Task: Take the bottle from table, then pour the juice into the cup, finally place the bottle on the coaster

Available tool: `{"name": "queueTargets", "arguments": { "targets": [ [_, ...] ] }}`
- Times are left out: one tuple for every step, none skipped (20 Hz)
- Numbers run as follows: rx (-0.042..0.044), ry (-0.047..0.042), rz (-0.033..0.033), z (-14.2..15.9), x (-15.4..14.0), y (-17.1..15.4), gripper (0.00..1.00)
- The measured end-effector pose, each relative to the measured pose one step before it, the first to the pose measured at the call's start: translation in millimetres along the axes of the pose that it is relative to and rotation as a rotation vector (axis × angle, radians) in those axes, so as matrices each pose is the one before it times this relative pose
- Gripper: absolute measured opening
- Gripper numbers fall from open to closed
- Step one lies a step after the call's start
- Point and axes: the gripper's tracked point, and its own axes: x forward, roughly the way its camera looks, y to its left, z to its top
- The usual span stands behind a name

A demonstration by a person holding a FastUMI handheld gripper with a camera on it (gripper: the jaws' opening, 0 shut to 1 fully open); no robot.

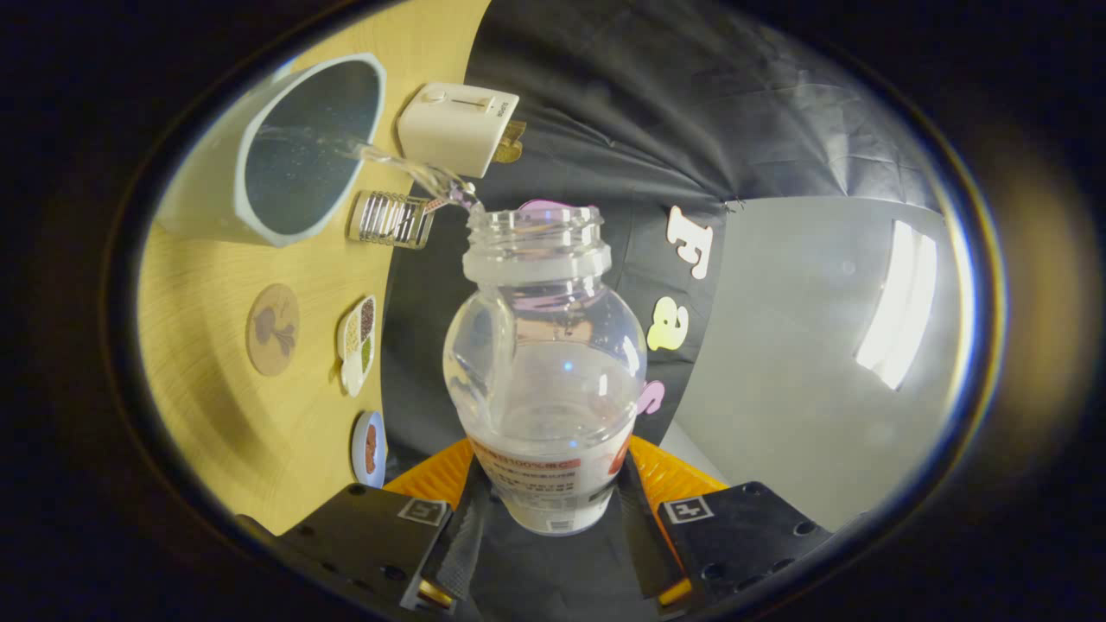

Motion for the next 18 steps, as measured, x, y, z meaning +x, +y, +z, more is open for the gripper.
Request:
{"name": "queueTargets", "arguments": {
  "targets": [
    [-0.00446,-0.00225,-0.00672,0.01,0.46,-1.85,0.75],
    [-0.00513,-0.00278,-0.00454,0.11,0.09,-1.41,0.75],
    [-0.00337,-0.00164,-0.00322,0.56,1.13,0.48,0.75],
    [-0.0019,-0.00325,-0.00106,0.5,-0.4,-1.1,0.75],
    [-0.00262,-0.00125,-0.00111,-0.17,0.75,-0.35,0.75],
    [-0.00335,-0.0023,-0.00317,0.6,-0.09,-1.03,0.75],
    [-0.00373,-0.0012,-0.00367,-0.12,0.56,-0.97,0.75],
    [-0.00256,-0.00153,-0.0018,-0.02,0.01,-0.67,0.76],
    [-0.00137,-0.00213,0.00015,0.05,0.6,-0.11,0.76],
    [-0.00302,-0.00229,-0.00162,0.47,0.04,-0.61,0.76],
    [-0.00375,-0.00242,-0.00351,0.22,0.27,-0.9,0.76],
    [-0.00496,-0.00259,-0.00431,0.49,0.04,-1.21,0.76],
    [-0.00474,-0.00251,-0.00331,-0.21,0.96,-1.13,0.76],
    [-0.00416,-0.00135,-0.0043,0.75,-0.4,-1.5,0.76],
    [-0.00067,-0.00294,-0.00039,-0.2,0.59,0.27,0.76],
    [-0.00051,-0.00278,-0.00337,0.77,-0.03,-1.1,0.76],
    [-0.00079,-0.00145,-0.00554,0.13,0.86,-0.57,0.76],
    [-0.00118,-0.00144,-0.00573,0.53,-0.1,-0.8,0.76]
  ]
}}
